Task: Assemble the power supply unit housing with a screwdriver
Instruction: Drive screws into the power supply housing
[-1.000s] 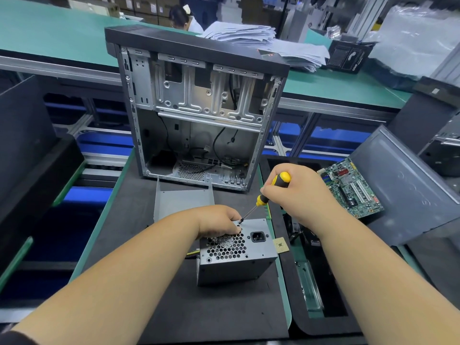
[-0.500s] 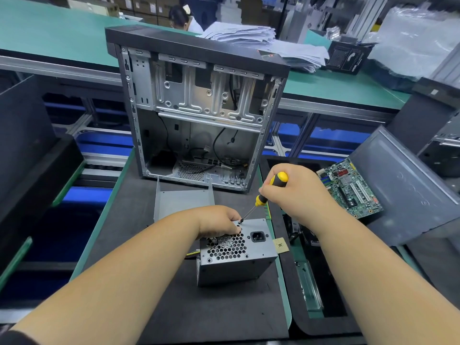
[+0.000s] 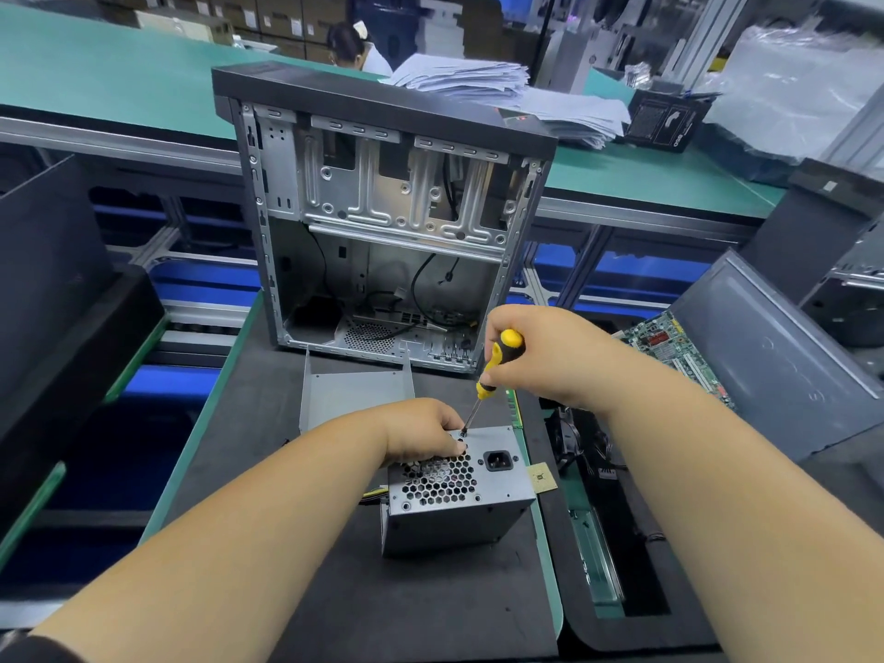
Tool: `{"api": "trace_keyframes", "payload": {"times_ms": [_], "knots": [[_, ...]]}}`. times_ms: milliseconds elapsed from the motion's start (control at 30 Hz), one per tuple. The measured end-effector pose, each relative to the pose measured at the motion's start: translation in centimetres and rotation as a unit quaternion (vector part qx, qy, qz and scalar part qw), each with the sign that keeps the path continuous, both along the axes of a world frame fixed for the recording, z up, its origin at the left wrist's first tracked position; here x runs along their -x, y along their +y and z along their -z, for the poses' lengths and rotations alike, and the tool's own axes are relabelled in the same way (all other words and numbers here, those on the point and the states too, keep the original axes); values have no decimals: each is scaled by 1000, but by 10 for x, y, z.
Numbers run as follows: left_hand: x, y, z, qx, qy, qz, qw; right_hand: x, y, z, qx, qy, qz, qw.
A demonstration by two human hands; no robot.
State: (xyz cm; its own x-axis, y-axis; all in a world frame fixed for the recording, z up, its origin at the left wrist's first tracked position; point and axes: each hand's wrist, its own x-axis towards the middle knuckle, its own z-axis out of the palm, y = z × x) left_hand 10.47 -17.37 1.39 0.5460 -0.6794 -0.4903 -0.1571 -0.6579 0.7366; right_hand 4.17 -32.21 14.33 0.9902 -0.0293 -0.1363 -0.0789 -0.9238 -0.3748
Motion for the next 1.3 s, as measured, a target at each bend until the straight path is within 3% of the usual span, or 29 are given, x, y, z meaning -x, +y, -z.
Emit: {"api": "trace_keyframes", "payload": {"times_ms": [200, 367, 600, 767, 833, 1067, 1300], "knots": [[0, -1, 3, 2, 1, -12, 1000, -4, 11, -22, 158, 60, -82, 982], [0, -2, 5, 3, -14, -11, 1000, -6, 17, -16, 239, 23, -66, 969], [1, -2, 6, -4, -47, -7, 999, -22, 21, -6, 275, -1, -46, 960], [1, -2, 6, -6, -50, -11, 999, -12, 14, -5, 130, -20, -112, 985], [1, -1, 5, -1, -40, -14, 999, -9, 13, -8, 120, -10, -137, 983], [3, -1, 6, 8, -29, -15, 999, -10, 6, -17, 169, 14, -124, 978], [2, -1, 7, 15, -22, -16, 1000, -26, 14, -1, 289, -11, -21, 957]]}}
